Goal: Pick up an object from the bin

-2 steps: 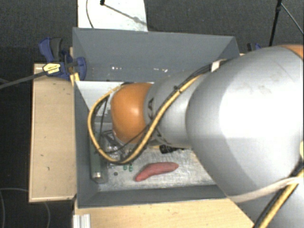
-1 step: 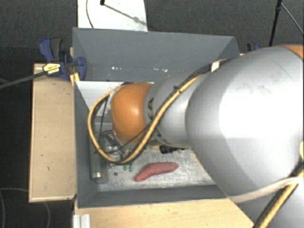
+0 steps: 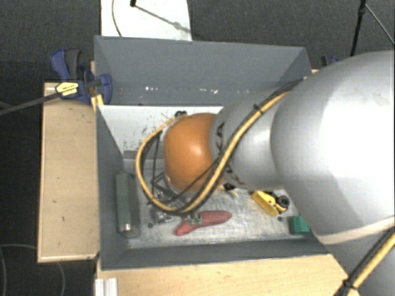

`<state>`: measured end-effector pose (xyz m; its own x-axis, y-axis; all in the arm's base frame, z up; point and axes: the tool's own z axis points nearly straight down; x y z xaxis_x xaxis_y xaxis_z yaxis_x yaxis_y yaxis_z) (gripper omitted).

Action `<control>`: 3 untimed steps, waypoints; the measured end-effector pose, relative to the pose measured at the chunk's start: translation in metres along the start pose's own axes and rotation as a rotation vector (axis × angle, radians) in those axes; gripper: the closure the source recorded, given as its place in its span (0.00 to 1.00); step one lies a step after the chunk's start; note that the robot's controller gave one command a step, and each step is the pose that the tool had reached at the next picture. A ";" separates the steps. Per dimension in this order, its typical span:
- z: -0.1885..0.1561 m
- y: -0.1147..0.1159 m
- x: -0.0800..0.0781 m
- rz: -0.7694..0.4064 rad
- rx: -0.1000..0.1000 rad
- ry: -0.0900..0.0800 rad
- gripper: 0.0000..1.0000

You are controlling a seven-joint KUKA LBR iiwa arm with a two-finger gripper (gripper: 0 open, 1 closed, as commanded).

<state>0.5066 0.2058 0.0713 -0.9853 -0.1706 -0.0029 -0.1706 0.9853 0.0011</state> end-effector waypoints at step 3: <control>0.000 0.000 0.000 0.009 -0.001 -0.001 1.00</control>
Offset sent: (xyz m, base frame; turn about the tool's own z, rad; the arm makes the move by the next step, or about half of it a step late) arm 0.0000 0.0000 0.0000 0.0000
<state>0.5067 0.2058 0.0713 -0.9869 -0.1613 -0.0036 -0.1613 0.9869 0.0018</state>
